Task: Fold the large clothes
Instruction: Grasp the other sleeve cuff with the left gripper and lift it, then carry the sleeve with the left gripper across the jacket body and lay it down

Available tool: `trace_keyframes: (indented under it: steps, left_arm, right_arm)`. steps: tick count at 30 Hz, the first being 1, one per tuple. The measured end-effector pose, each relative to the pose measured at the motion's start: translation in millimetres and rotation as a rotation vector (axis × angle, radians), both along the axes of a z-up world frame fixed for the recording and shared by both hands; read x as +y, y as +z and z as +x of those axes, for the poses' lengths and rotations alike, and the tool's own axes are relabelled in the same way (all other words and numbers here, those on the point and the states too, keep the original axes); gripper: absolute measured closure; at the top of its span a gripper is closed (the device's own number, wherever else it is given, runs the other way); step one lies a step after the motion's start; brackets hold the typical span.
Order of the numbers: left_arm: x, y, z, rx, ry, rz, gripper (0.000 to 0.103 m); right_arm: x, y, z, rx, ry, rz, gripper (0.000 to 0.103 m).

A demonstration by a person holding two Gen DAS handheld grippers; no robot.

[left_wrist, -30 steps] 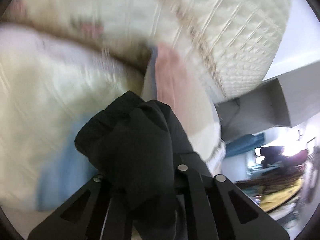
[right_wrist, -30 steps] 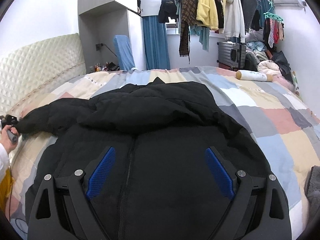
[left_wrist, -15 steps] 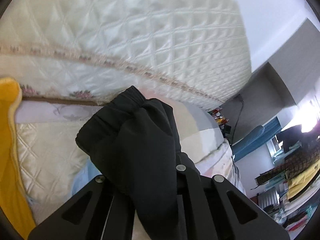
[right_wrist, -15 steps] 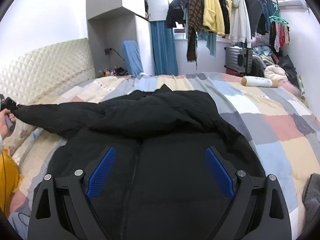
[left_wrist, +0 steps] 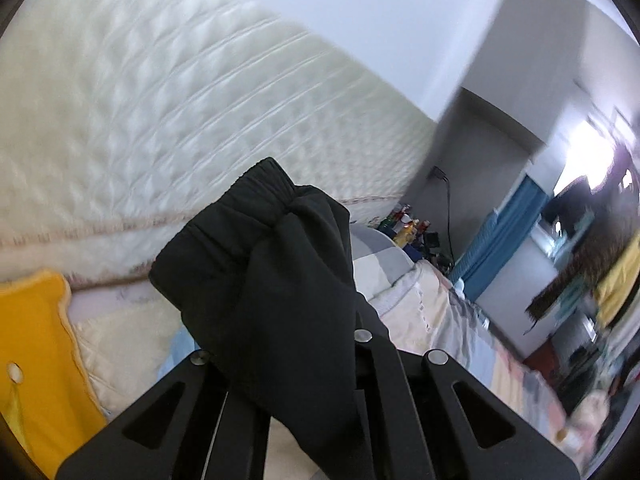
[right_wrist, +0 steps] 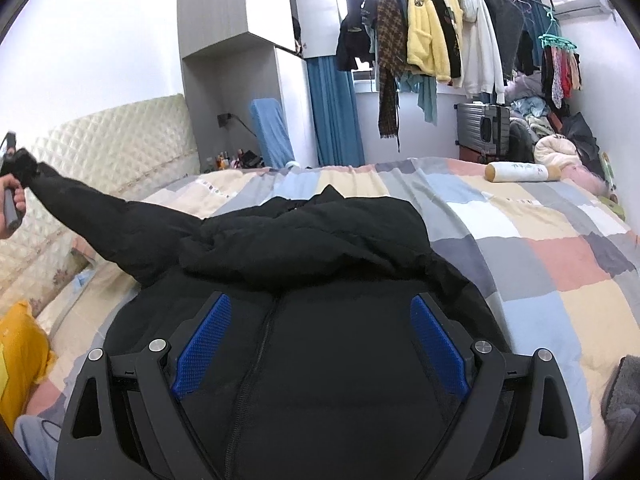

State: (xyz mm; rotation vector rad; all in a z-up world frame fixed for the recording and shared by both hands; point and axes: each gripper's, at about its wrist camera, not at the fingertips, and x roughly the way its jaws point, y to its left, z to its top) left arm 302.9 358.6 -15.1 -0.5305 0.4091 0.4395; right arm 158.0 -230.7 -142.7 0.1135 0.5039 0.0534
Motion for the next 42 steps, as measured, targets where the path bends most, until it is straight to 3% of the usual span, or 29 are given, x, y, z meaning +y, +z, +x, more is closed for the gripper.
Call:
trace_keyframes:
  steps: [4, 9, 22, 33, 37, 42]
  left_arm:
    - [-44.8, 30.3, -1.0, 0.016, -0.053, 0.15, 0.099]
    - [-96.3, 58.1, -5.3, -0.002, -0.125, 0.275, 0.099]
    - [-213.8, 92.0, -2.3, -0.032, -0.251, 0.407, 0.099]
    - [-321.2, 85.1, 0.2, -0.079, -0.391, 0.473, 0.098]
    - [-371.8, 73.9, 11.6, -0.03, -0.433, 0.562, 0.098]
    - [-422.9, 53.0, 15.6, -0.017, -0.5, 0.578, 0.097]
  right_arm:
    - [-11.2, 2.7, -5.7, -0.009, 0.013, 0.023, 0.012]
    - [-24.6, 4.6, -13.4, -0.038, 0.006, 0.02, 0.012]
    - [-59.6, 13.4, -26.1, -0.076, 0.002, 0.079, 0.012]
    - [-85.3, 15.7, -33.1, -0.092, 0.0, 0.123, 0.012]
    - [-95.3, 17.7, -36.5, -0.114, -0.02, 0.117, 0.009]
    - [-110.4, 16.7, -36.9, -0.118, -0.027, 0.156, 0.007]
